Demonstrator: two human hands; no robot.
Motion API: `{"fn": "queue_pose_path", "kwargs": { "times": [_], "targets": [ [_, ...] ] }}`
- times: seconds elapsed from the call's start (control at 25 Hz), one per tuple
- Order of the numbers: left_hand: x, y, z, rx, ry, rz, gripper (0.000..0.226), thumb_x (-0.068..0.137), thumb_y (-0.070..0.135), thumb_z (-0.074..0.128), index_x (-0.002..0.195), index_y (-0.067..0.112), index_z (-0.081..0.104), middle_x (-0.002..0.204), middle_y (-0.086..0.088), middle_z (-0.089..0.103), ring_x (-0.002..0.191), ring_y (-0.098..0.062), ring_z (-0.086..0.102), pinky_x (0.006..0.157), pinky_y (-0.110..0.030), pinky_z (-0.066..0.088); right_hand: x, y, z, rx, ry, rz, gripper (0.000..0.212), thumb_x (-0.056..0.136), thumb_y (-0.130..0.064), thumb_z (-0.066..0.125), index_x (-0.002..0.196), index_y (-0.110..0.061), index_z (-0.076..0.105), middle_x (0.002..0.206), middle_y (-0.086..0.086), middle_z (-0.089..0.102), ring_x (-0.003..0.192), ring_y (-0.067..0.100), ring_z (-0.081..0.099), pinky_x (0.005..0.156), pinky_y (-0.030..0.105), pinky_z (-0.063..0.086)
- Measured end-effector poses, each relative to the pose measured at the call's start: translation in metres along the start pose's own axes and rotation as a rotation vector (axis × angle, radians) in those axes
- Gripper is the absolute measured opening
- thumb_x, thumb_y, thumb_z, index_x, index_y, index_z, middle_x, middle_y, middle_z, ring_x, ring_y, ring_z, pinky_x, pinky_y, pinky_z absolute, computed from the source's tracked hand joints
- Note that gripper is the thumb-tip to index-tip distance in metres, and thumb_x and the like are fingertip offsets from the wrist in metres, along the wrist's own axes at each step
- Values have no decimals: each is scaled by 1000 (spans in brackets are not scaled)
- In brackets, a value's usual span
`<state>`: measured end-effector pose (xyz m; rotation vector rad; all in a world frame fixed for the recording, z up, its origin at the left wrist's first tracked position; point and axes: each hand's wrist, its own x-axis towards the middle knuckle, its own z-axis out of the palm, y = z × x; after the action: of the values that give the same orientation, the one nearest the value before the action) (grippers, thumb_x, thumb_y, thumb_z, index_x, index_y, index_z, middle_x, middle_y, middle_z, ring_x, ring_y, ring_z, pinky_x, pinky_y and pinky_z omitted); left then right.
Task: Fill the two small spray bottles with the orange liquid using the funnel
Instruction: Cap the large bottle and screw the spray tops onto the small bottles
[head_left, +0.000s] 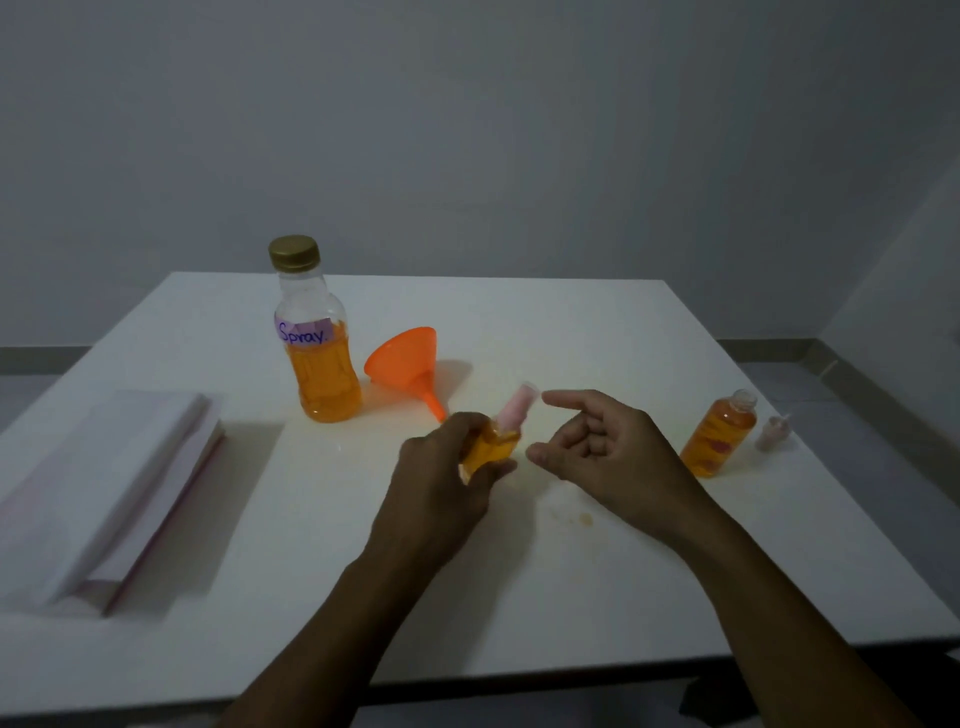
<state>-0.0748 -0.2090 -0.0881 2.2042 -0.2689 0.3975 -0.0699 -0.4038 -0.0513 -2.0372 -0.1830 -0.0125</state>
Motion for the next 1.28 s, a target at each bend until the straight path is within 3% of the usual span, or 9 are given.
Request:
{"fn": "queue_pose_path", "kwargs": {
  "times": [0.2, 0.36, 0.52, 0.6, 0.72, 0.84, 0.96, 1.08, 1.28],
  "targets": [
    [-7, -31, -42, -75, 115, -180, 37, 81, 31, 72, 113, 19, 60, 104, 8, 66, 90, -3, 62, 73, -8, 45, -30, 29, -8, -223, 107, -42, 30, 87, -19, 74, 116, -21, 70, 89, -9, 69, 82, 5, 65, 67, 15, 54],
    [-7, -48, -51, -133, 128, -278, 43, 80, 33, 73, 117, 15, 59, 112, 2, 68, 98, -11, 65, 75, -11, 46, -56, 49, -19, -318, 193, -77, 27, 88, -10, 71, 114, -18, 71, 101, -10, 70, 92, 4, 65, 79, 17, 55],
    [-11, -55, -51, -174, 141, -262, 45, 78, 36, 75, 116, 18, 59, 110, 4, 69, 98, -11, 67, 84, -29, 56, -74, 73, -29, -482, 172, -131, 32, 91, -5, 66, 121, -14, 69, 123, -5, 67, 114, 10, 61, 96, 9, 43],
    [-14, -56, -50, -189, 139, -276, 51, 75, 40, 77, 118, 21, 57, 112, 5, 67, 101, -12, 65, 87, -37, 57, -81, 85, -34, -560, 109, -185, 37, 93, -6, 63, 129, -15, 65, 136, -7, 60, 130, 9, 53, 110, 18, 38],
    [-21, -46, -51, -135, 250, -279, 68, 69, 42, 82, 125, 21, 48, 123, 2, 56, 105, -14, 55, 84, -33, 50, -88, 88, -35, -550, 55, -200, 39, 97, -11, 57, 135, -16, 60, 144, -8, 54, 140, 5, 42, 116, 28, 35],
    [-35, -14, -43, -2, 454, -52, 44, 80, 29, 75, 113, 15, 50, 110, 1, 48, 96, -16, 47, 75, -29, 43, -90, 86, -38, -528, 112, -224, 32, 92, -7, 62, 123, -12, 70, 133, -2, 65, 129, 10, 56, 110, 30, 45],
    [-42, 23, -12, -85, 286, 103, 19, 87, 16, 66, 102, 19, 55, 98, 4, 54, 87, -12, 51, 71, -24, 43, -91, 81, -50, -463, 299, -176, 21, 86, 0, 68, 104, -8, 76, 107, 4, 76, 98, 11, 68, 89, 24, 55],
    [-28, 50, 33, -182, 0, 152, 17, 91, 15, 60, 104, 26, 59, 99, 9, 61, 90, -7, 57, 69, -18, 45, -91, 77, -70, -417, 485, 62, 19, 89, -7, 66, 104, -11, 77, 102, 2, 75, 89, 8, 62, 76, 11, 46],
    [21, 95, 115, -241, -258, 111, 44, 88, 29, 66, 129, 23, 51, 125, 7, 59, 106, -5, 57, 91, -28, 51, -54, 94, -111, -154, 767, 452, 31, 88, -27, 64, 116, -23, 52, 100, -1, 66, 93, 20, 62, 74, 30, 49]
  ]
}}
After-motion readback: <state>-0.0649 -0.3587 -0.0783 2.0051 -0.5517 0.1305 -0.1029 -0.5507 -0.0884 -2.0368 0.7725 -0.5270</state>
